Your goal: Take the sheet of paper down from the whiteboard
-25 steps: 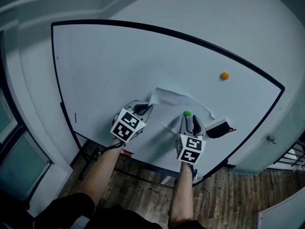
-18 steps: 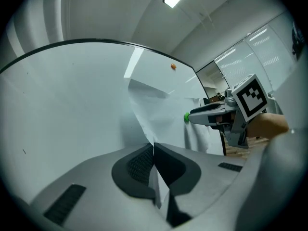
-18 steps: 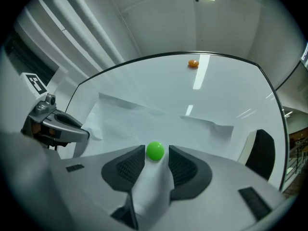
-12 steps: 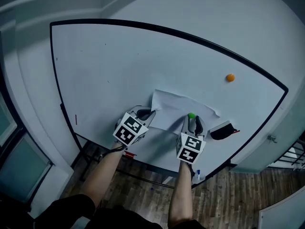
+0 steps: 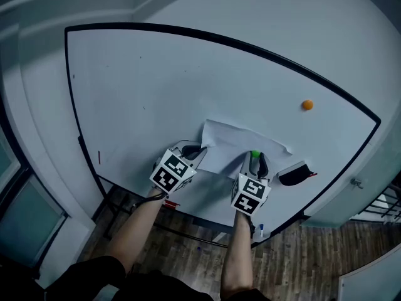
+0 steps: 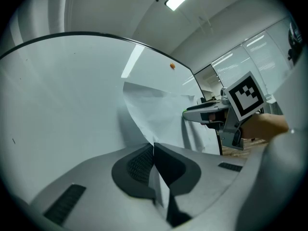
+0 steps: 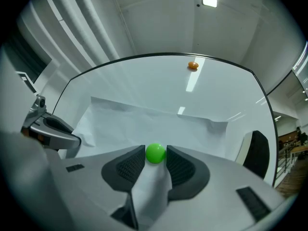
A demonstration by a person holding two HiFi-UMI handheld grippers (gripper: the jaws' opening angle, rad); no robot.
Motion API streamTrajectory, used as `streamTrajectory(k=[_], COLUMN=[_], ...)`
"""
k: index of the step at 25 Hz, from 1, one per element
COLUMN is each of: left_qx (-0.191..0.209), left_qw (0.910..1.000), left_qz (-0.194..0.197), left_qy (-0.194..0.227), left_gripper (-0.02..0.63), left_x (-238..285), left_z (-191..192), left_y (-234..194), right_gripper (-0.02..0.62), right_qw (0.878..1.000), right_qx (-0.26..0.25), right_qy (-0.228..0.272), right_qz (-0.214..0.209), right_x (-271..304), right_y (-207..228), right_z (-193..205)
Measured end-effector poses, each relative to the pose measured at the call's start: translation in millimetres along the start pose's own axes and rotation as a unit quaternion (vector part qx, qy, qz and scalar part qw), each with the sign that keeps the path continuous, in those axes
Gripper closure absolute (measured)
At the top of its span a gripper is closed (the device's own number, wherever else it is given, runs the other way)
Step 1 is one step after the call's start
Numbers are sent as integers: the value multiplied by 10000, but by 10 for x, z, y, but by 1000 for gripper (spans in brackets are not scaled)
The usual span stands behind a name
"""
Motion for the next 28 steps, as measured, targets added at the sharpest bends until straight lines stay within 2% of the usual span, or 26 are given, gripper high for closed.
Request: streamTrajectory(k=[10,28], left_qx=[-32,-89], left_qw=[9999,10000], left_qz=[61,38], left_qy=[78,14], left_gripper=[584,584], left_x=[23,72], left_z=[27,75], left_y=[-53,-59], right_gripper=[460,462], right_qw=[9997,9999], right_qx=[-84,-114], right_qy=[20,-19], right_qz=[226,118], right_x=[15,20], right_y=[-46,-28], right_z=[8,8])
Point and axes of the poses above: the fingertips, and each gripper's own axes: x forward along the fingers, y to its right, z out of its underside, the point moved 7 cm from there along -x, backward along the fingers, and after that the axes turned 7 degrees about -y, right-handed, at the moved point
